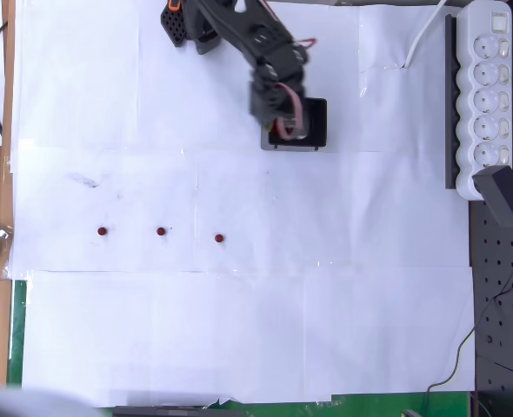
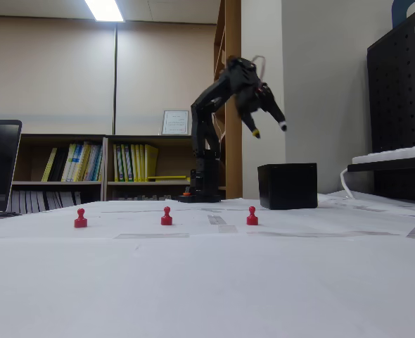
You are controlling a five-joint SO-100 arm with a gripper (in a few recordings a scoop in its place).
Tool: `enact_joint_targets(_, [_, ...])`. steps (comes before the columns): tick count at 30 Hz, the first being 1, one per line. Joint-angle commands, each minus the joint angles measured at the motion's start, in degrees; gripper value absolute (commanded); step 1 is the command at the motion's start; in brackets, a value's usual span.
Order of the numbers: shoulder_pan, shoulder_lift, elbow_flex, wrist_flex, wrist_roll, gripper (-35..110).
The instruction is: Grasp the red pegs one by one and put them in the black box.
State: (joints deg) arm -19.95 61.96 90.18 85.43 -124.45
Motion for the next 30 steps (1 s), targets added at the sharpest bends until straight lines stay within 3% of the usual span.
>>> enact_joint_targets(1, [7.8,-10.9,-13.4,-11.7,6.7,20])
enact_joint_targets(7, [12.6,-6.7,-30.8,-32.7,15.6,20])
enact_joint_targets(21, [12.7,24.7,-31.6,-73.3,26.8,19])
enact_joint_targets(30, [13.7,41.5,-21.6,-81.5,30.5,19])
